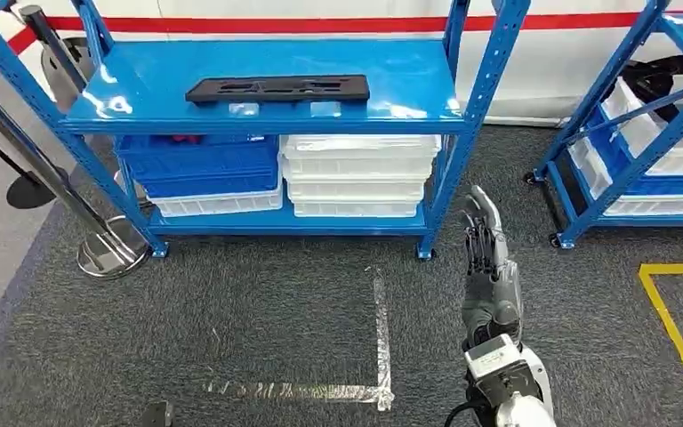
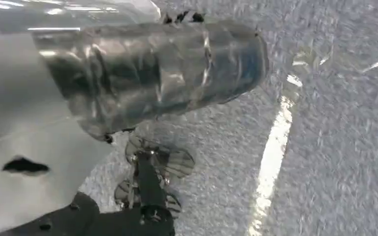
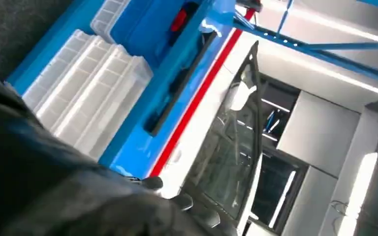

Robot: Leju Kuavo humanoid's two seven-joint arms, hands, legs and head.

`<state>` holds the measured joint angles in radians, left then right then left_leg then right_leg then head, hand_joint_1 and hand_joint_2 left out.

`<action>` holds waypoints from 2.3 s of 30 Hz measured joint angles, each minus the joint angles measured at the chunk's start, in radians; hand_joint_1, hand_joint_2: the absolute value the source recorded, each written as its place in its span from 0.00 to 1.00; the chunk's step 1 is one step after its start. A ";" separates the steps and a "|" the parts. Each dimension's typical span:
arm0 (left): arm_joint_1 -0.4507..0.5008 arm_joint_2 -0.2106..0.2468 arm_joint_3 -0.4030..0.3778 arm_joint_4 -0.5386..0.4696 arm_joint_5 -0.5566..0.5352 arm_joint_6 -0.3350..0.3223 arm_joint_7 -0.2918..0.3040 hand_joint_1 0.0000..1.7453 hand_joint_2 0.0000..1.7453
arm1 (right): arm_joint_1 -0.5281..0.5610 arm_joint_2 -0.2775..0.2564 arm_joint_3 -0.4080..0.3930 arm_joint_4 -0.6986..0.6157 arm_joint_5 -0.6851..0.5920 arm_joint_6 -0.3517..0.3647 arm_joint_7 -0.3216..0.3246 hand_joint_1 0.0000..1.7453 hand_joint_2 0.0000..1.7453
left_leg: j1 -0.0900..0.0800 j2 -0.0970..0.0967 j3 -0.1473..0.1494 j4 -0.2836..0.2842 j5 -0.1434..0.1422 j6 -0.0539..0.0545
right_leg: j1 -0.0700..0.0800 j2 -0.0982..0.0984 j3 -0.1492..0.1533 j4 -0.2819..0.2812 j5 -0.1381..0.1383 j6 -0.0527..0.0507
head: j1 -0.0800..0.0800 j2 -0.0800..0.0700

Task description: Take the parts from the cabinet and place them on the table.

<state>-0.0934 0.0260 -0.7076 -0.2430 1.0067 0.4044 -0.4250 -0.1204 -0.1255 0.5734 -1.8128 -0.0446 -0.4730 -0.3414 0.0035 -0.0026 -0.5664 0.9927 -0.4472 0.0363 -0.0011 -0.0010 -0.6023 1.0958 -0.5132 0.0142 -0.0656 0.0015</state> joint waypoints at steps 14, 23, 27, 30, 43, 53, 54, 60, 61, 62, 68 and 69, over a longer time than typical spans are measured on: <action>-0.003 -0.001 -0.009 0.000 0.019 -0.024 0.029 0.00 0.00 | -0.025 0.002 0.029 0.046 0.006 0.034 -0.007 0.00 0.00 | 0.004 -0.006 -0.005 0.036 -0.041 -0.041 | -0.017 0.000 0.000 -0.062 0.069 -0.018 | -0.001 0.000; -0.001 0.016 -0.013 0.006 0.025 -0.049 0.063 0.00 0.00 | -0.033 0.032 0.060 0.072 0.052 0.016 0.000 0.00 0.00 | 0.009 -0.002 -0.058 0.072 0.020 -0.052 | -0.017 0.001 0.023 -0.063 0.050 -0.023 | -0.010 0.000; -0.004 0.022 -0.018 0.008 0.024 -0.057 0.066 0.00 0.00 | -0.048 0.033 0.072 0.079 0.080 0.013 0.014 0.00 0.00 | -0.002 -0.006 -0.040 0.034 -0.001 -0.032 | -0.012 -0.001 0.021 -0.067 0.049 -0.003 | -0.008 0.000; -0.001 0.022 -0.018 0.008 0.023 -0.060 0.063 0.00 0.00 | -0.053 0.032 0.072 0.079 0.095 0.013 0.023 0.00 0.00 | 0.008 -0.005 -0.025 0.015 0.006 -0.014 | -0.013 0.000 0.009 -0.028 0.017 0.012 | -0.005 0.000; -0.002 0.019 -0.036 0.008 0.005 -0.049 0.035 0.00 0.00 | -0.048 0.020 0.072 0.072 0.091 -0.004 0.044 0.00 0.00 | 0.002 -0.012 -0.020 0.028 -0.015 -0.030 | -0.001 0.001 -0.003 -0.058 0.064 -0.010 | -0.003 0.000; 0.002 -0.001 -0.040 0.008 0.026 -0.011 0.010 0.00 0.00 | -0.064 0.021 0.072 0.086 0.052 0.026 0.021 0.00 0.00 | 0.015 0.020 -0.071 0.110 -0.002 -0.057 | -0.018 -0.051 0.024 -0.069 0.052 -0.023 | -0.013 0.000; 0.000 -0.002 -0.040 0.008 0.025 -0.010 0.010 0.00 0.00 | -0.065 0.021 0.072 0.087 0.051 0.026 0.020 0.00 0.00 | 0.013 0.052 -0.043 0.043 0.008 -0.053 | -0.017 -0.059 0.028 -0.067 0.047 -0.018 | -0.013 0.000; -0.001 -0.011 -0.040 0.008 0.021 -0.009 0.012 0.00 0.00 | -0.067 0.021 0.072 0.087 0.041 0.019 0.015 0.00 0.00 | 0.007 0.015 -0.026 0.016 0.007 -0.012 | -0.014 -0.053 0.032 -0.049 0.017 0.019 | -0.011 0.000; -0.002 -0.011 -0.040 0.008 0.021 -0.008 0.012 0.00 0.00 | -0.066 0.020 0.072 0.087 0.041 0.017 0.012 0.00 0.00 | 0.007 0.010 -0.026 0.016 0.008 -0.007 | -0.015 -0.026 0.014 -0.007 -0.011 0.019 | -0.009 0.000; -0.004 -0.011 -0.040 0.008 0.020 -0.008 0.012 0.00 0.00 | -0.064 0.020 0.072 0.087 0.040 0.014 0.012 0.00 0.00 | 0.008 0.001 -0.027 0.016 0.008 -0.002 | -0.014 -0.010 -0.026 0.077 -0.053 0.019 | -0.007 0.000; -0.004 -0.014 -0.040 0.008 0.019 -0.008 0.013 0.00 0.00 | -0.051 0.017 0.072 0.087 0.039 0.013 0.012 0.00 0.00 | 0.009 -0.074 -0.025 0.024 0.003 -0.006 | -0.019 0.014 -0.037 0.049 0.033 0.013 | -0.008 0.000; -0.003 -0.016 -0.040 0.008 0.019 -0.008 0.013 0.00 0.00 | -0.051 0.017 0.072 0.087 0.040 0.013 0.012 0.00 0.00 | 0.012 -0.084 -0.028 0.028 0.000 -0.010 | -0.021 0.057 -0.004 -0.032 0.064 0.009 | -0.006 0.000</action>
<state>-0.0968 0.0096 -0.7481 -0.2350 1.0258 0.3964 -0.4120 -0.1713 -0.1083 0.6458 -1.7258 -0.0050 -0.4601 -0.3292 0.0151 -0.0864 -0.5943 1.0209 -0.4473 0.0262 -0.0220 0.0559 -0.6063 1.0636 -0.4493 0.0231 -0.0721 0.0015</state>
